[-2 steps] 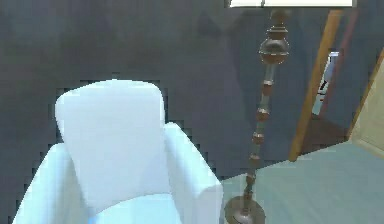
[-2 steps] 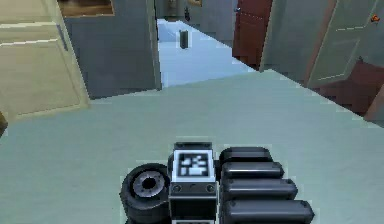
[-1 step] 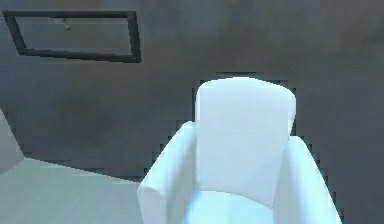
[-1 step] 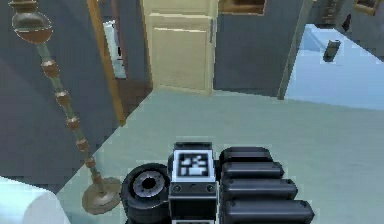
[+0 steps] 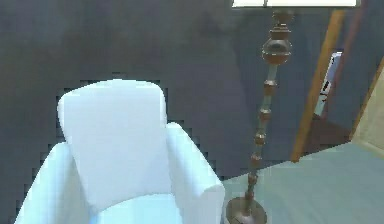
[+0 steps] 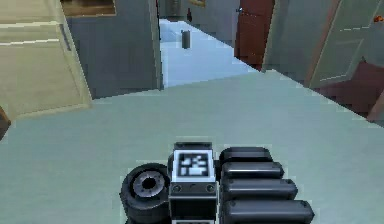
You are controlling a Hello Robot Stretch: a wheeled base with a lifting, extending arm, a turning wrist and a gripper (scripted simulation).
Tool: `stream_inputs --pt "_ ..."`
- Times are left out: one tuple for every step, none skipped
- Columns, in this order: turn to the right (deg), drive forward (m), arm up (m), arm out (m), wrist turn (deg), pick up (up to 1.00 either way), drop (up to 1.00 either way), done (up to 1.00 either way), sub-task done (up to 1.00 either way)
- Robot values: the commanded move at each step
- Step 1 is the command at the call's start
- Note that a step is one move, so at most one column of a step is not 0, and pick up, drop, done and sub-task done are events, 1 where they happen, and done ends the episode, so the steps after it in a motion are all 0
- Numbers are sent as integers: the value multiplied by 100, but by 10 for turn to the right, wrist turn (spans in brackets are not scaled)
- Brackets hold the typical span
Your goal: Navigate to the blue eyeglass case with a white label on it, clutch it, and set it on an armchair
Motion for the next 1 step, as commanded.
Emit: stream_inputs --pt "-300 0 0 0 0 0 0 0 0"
